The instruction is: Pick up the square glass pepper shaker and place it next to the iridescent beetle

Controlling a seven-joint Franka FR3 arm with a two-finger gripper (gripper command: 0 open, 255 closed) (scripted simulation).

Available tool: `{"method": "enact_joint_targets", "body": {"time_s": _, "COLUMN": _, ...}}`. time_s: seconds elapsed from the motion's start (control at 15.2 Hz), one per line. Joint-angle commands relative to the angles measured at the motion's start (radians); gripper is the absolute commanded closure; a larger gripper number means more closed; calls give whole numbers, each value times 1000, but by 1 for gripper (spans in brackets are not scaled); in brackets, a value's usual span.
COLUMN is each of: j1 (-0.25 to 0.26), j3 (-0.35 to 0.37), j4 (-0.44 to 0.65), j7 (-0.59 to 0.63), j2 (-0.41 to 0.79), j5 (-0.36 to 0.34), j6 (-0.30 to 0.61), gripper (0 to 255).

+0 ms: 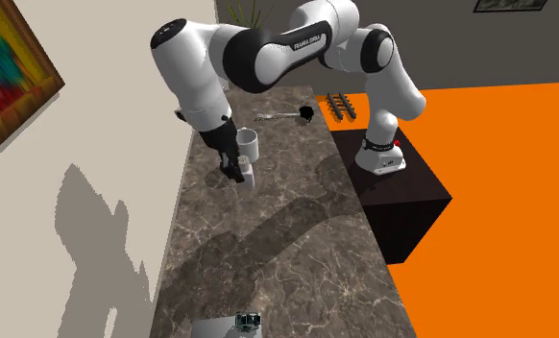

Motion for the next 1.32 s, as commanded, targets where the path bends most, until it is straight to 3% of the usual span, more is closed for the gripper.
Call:
{"method": "enact_joint_targets", "body": {"time_s": 0.0, "j1": -60, "j3": 6, "j4": -175, "j7": -29, "j2": -108, "j5": 21, "j6": 71, "gripper": 255}}
{"method": "enact_joint_targets", "body": {"time_s": 0.53, "j1": -229, "j3": -19, "j4": -598, "j7": -190, "j2": -404, "j5": 93, "j6": 200, "gripper": 255}}
{"method": "enact_joint_targets", "body": {"time_s": 1.25, "j1": -378, "j3": -122, "j4": -930, "j7": -448, "j2": -676, "j5": 128, "j6": 263, "gripper": 255}}
